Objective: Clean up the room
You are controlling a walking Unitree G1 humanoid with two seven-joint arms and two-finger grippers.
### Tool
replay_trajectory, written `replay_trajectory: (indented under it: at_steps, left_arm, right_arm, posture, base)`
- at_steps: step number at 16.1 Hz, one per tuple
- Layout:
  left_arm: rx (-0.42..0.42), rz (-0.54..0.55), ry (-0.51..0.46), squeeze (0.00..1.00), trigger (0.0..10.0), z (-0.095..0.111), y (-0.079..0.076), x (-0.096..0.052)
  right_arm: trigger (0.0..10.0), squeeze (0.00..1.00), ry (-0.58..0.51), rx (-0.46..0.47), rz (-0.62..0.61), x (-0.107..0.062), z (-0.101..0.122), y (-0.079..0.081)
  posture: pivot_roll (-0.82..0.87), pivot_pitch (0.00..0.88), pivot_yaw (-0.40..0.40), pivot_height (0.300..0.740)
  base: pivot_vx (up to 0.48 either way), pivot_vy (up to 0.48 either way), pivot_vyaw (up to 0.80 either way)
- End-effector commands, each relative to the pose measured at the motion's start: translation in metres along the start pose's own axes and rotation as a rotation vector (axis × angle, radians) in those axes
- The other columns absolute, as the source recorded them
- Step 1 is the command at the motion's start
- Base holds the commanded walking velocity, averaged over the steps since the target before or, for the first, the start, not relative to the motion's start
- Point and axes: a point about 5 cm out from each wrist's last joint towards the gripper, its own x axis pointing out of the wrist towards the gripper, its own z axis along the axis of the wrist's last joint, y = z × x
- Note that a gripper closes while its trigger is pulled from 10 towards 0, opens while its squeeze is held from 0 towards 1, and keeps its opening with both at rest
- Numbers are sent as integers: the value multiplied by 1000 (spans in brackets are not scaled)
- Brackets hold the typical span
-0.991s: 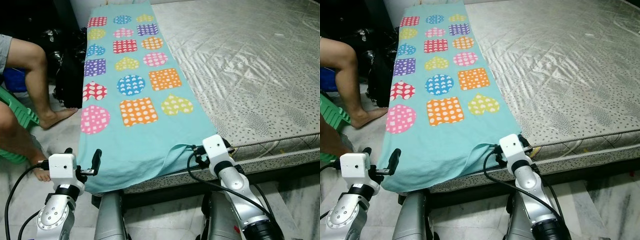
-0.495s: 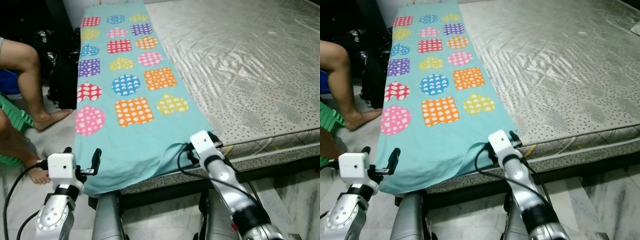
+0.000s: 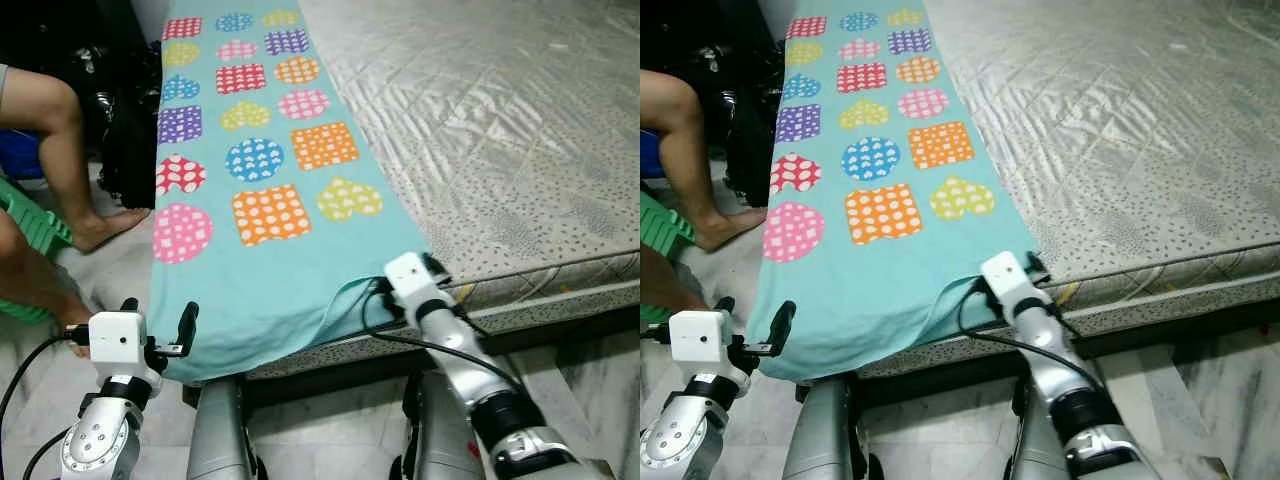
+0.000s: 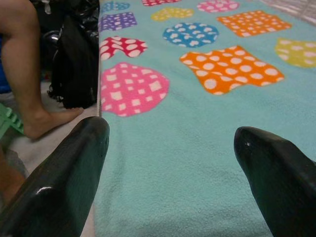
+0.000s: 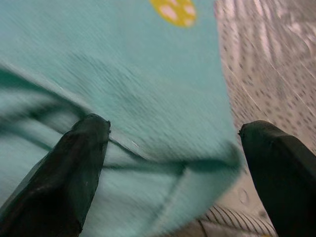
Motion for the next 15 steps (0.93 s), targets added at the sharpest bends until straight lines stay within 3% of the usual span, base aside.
replay_trajectory:
  at_steps: [1,6,7,9,15]
  left_arm:
    - [11,6,17,0,10000,-1,5,-3]
    - [18,2,24,0,10000,1,6,-1]
    - [17,1,24,0,10000,1,6,0]
    - [13,3,26,0,10000,1,5,2]
    - [13,0,29,0,10000,0,5,2]
  right_arm:
    - [10000,0,15,15,-18,0,-5,-3]
    - [10000,0,82,-1,-105,-3,-31,-31]
    - [9059,0,81,11,-126,-5,-33,-36]
    - [0,0,81,58,-153,-7,-38,-40]
    - [0,0,70,85,-165,-23,-53,-41]
  posture:
    - [-9,202,68,535]
    - [-12,197,77,535]
    - [-15,195,77,535]
    - [-17,192,77,535]
    - [-22,188,78,535]
  base:
    - [0,0,0]
    - [0,0,0]
    - [0,0,0]
    - [0,0,0]
    - [0,0,0]
